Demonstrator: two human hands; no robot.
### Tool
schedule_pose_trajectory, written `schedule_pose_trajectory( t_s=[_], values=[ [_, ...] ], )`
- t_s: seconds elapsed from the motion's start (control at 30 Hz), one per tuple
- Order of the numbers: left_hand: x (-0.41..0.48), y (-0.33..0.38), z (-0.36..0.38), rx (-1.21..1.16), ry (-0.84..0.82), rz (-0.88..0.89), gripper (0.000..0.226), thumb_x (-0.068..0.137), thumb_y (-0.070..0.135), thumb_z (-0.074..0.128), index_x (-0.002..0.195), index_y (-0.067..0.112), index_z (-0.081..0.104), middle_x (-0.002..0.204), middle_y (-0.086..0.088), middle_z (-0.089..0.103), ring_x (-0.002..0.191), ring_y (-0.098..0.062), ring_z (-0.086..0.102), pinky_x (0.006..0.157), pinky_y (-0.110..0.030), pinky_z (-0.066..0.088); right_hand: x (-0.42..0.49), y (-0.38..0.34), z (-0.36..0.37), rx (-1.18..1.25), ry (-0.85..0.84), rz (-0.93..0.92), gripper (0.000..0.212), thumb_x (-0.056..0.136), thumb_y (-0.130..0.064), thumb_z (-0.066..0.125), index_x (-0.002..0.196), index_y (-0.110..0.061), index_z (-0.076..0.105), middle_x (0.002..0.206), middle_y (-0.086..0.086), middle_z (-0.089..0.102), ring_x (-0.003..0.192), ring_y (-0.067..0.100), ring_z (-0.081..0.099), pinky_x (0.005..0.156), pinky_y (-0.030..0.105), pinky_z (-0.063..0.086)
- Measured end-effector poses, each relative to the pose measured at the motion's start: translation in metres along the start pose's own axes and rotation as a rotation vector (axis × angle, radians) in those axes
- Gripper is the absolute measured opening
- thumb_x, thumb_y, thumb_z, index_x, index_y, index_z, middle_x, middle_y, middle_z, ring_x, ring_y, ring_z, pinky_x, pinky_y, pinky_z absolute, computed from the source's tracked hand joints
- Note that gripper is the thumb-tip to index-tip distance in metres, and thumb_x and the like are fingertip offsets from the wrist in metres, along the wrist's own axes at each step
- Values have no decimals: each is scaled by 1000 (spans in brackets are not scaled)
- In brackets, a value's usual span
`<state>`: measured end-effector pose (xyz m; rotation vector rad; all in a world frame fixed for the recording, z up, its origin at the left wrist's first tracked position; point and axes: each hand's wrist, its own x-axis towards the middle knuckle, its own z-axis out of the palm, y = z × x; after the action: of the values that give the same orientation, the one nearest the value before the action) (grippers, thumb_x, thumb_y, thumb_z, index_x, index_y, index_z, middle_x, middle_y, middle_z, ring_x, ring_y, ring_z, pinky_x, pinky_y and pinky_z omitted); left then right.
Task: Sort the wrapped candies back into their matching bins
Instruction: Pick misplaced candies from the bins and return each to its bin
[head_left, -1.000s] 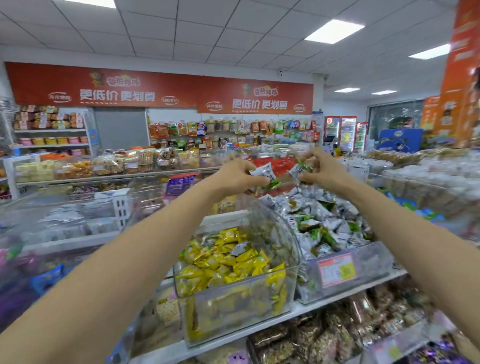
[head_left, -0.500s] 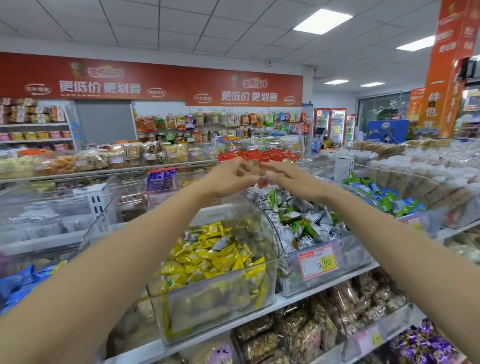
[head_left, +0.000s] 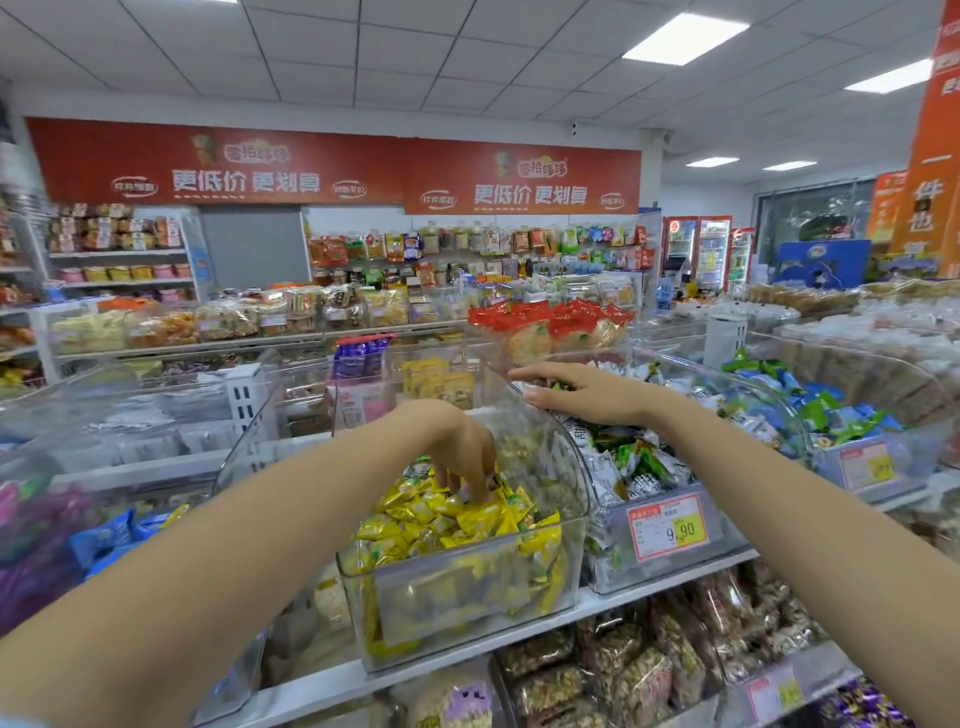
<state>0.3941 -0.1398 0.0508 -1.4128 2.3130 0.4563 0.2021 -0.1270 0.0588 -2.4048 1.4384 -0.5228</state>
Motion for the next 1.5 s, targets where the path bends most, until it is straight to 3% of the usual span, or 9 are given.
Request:
schedule_pose_trajectory(
  t_s=[0.23,0.4,0.5,0.63,0.87,1.0,1.13,1.27,1.5],
  values=[
    [0,-1,6,80,116,60,32,87,4,65,119,3,62,105,-12,61,78,-21,58,65,-26,53,-3,6,0,78,9,-23,51,97,-51,43,145,-38,37,154,-16,30,140,8,31,113,35,27],
    [-14,-9,1,-98,122,63,49,82,-8,67,127,3,54,111,-18,61,81,-24,61,80,-37,58,-4,4,-3,49,32,-28,53,95,-53,46,145,-39,36,154,-15,31,137,7,33,112,35,28],
    [-29,-21,-15,-298,272,133,37,88,-8,55,122,6,56,97,-7,59,78,-20,60,78,-36,55,-2,-3,-6,99,141,-81,56,90,-56,49,142,-37,41,149,-12,39,131,8,41,111,38,35],
    [-50,-44,-30,-556,508,221,26,95,0,49,119,6,57,114,-17,59,92,-26,63,88,-42,57,9,-31,-10,117,240,-152,38,94,-43,54,131,-34,53,133,-10,54,118,6,53,99,27,43],
    [-88,-81,-26,-763,892,222,28,99,-1,37,114,3,60,131,-19,54,54,0,63,76,-34,55,56,-76,22,-38,-55,-95,30,95,-27,59,121,-13,65,118,-1,66,99,10,61,82,22,49],
    [-102,-91,-13,-836,892,214,34,100,-1,32,108,-1,64,141,-29,42,56,-4,62,82,-38,57,90,-75,53,-162,-226,-3,37,96,-22,57,131,-9,57,134,6,58,115,18,56,90,25,45],
    [-104,-102,-6,-919,852,224,22,100,6,44,107,0,65,122,-10,59,69,-13,62,68,-23,58,107,-74,60,-298,-414,95,42,95,-28,58,135,-17,54,138,2,52,123,22,52,103,39,47],
    [-107,-110,-1,-932,842,271,16,92,9,63,107,4,65,92,-2,62,70,-13,62,62,-16,53,122,-81,71,-309,-435,90,37,96,-30,55,132,-22,57,133,1,56,123,21,52,103,36,44],
    [-111,-113,4,-942,847,289,20,91,7,64,111,3,64,88,-8,62,71,-17,62,60,-14,52,132,-66,99,-349,-395,144,34,93,-34,58,124,-21,65,129,0,61,112,20,56,102,37,43]
  ],
)
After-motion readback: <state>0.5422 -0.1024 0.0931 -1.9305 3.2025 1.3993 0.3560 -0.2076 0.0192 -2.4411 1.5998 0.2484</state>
